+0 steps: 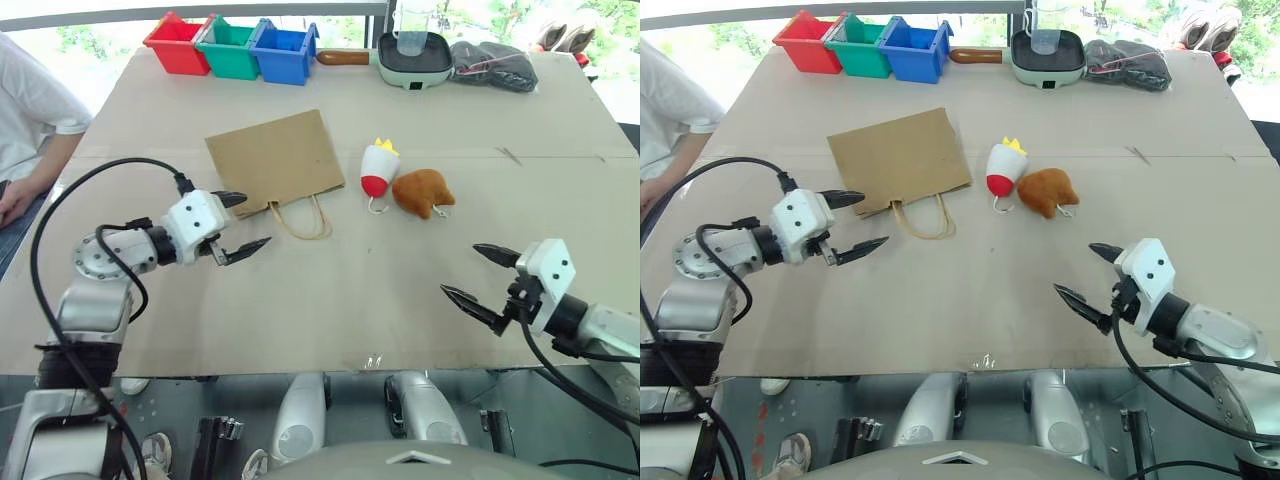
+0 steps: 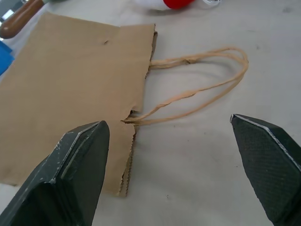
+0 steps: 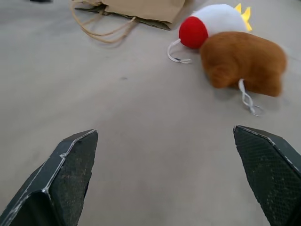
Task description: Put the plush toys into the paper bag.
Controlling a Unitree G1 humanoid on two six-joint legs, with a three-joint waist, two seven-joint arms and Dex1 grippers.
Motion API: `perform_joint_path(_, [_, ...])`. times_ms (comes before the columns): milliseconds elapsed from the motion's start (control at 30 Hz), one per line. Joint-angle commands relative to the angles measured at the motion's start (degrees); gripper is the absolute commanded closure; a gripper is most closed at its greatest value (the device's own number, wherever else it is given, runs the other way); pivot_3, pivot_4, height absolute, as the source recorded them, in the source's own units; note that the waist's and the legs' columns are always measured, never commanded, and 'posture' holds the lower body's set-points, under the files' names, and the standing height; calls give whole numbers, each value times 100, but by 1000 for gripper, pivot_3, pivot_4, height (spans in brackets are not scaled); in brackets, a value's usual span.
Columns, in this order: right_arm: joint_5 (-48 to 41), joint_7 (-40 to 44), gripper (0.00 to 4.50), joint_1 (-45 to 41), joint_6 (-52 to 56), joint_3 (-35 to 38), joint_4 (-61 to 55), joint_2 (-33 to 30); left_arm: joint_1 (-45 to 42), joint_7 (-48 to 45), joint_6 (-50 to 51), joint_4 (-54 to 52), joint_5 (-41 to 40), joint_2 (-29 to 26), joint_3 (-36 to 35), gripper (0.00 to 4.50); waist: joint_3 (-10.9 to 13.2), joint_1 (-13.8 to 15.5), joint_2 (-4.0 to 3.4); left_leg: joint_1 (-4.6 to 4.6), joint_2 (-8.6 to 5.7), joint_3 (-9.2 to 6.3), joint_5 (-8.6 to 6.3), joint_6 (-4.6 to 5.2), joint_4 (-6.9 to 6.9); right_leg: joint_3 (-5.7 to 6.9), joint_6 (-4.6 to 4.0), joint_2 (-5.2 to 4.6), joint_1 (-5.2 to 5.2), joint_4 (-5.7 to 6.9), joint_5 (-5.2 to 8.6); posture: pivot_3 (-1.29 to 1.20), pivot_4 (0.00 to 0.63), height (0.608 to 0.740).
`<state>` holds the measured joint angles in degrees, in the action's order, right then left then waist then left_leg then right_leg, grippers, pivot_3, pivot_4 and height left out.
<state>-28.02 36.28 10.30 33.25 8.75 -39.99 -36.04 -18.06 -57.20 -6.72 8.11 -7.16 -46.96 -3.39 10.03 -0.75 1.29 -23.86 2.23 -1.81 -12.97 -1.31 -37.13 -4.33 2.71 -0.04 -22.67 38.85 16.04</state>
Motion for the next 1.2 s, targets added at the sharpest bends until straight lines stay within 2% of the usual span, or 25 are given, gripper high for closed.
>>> perform_joint_path(33, [-30, -445, 399, -152, 206, -202, -216, 256, -528, 114, -862, 568, 617, 93, 436, 0, 0, 3, 0, 0, 0, 0, 0, 0, -1, 0, 0, 1, 0, 0, 0, 0, 150, 740])
perform_joint_path(100, [64, -614, 794, -234, 279, -373, -216, 363, -845, 205, -1133, 966, 835, 255, 662, 0, 0, 0, 0, -1, -1, 1, 0, 0, -2, 0, 0, 0, 2, 0, 0, 0, 150, 740])
perform_joint_path(133, [137, -651, 1215, -260, 271, -483, -241, 382, -957, 148, -1229, 1107, 823, 328, 725, 0, -1, -3, 1, -1, -1, 3, 0, 0, -5, -2, 1, 0, 2, 0, -1, 0, 150, 740])
perform_joint_path(167, [200, -696, 1722, -286, 256, -578, -262, 409, -1050, 78, -1275, 1213, 756, 410, 761, 540, -1, -4, 2, -3, -2, 4, 0, 0, -8, -3, 2, 0, 2, 0, -1, 0, 150, 740])
perform_joint_path(200, [245, -748, 2169, -312, 246, -651, -276, 438, -1117, 6, -1298, 1292, 690, 477, 784, 822, -2, -13, 3, -5, -2, 4, 0, 0, -9, -3, 2, 0, 1, -1, -1, 0, 150, 740])
perform_joint_path(267, [327, -863, 3127, -395, 253, -820, -277, 508, -1198, -185, -1331, 1412, 512, 603, 827, 1741, -2, -35, 4, -5, -1, 2, 0, 0, -8, -2, 1, 1, 1, 2, -1, 0, 150, 740])
perform_joint_path(300, [366, -919, 3458, -445, 264, -902, -268, 555, -1215, -278, -1300, 1422, 400, 663, 814, 2067, -2, -43, 3, -5, -1, 1, 0, 0, -8, -2, 1, 2, 0, 5, -1, 0, 150, 740])
perform_joint_path(367, [473, -1026, 4437, -600, 282, -1134, -216, 664, -1240, -422, -978, 1363, 62, 794, 687, 3030, -2, -51, 3, -4, 1, -2, 0, 0, -7, 0, 1, 4, -1, 9, -1, 0, 150, 740])
perform_joint_path(467, [641, -1149, 4500, -975, 312, -1556, -18, 903, -1241, -591, -129, 1110, -642, 917, 409, 4472, -2, -61, 4, -4, 1, -6, 0, 0, -10, 4, 1, 4, 0, 12, -1, 0, 150, 740])
perform_joint_path(633, [1017, -1203, 4500, -1960, 220, -2333, 798, 1475, -993, -897, 1583, 31, -2045, 916, -33, 4472, -3, -126, 5, -8, 1, -15, 0, 0, -13, 13, 0, 2, 1, 13, -2, 0, 150, 740])
perform_joint_path(700, [1355, -1150, 4500, -2768, -86, -2788, 1873, 1991, -828, -615, 2443, -726, -2782, 958, -309, 4472, -3, -142, 5, -8, 1, -18, 0, 0, -13, 15, 0, 1, 1, 14, -2, 0, 150, 740])
perform_joint_path(800, [1637, -1080, 4500, -3674, -596, -3124, 3330, 2700, -710, -283, 2905, -1271, -3116, 928, -551, 4472, -4, -178, 8, -5, 3, -19, 0, 0, -13, 16, 0, 2, 2, 15, -2, 0, 150, 740])
perform_joint_path(1033, [2070, -929, 4500, -4988, -2262, -3018, 6312, 3965, -410, 311, 3586, -2184, -3574, 930, -913, 4472, 0, -150, 14, -2, 2, -27, 2, -3, -4, 29, -3, -3, 0, 23, -3, 0, 150, 740])
perform_joint_path(1200, [2245, -1035, 4500, -5529, -3348, -2736, 7842, 4585, -284, 789, 3992, -2687, -4036, 1022, -1170, 4472, 0, -155, 15, -4, 0, -24, 2, -4, -6, 26, -3, -7, 0, 20, -5, 0, 150, 740])
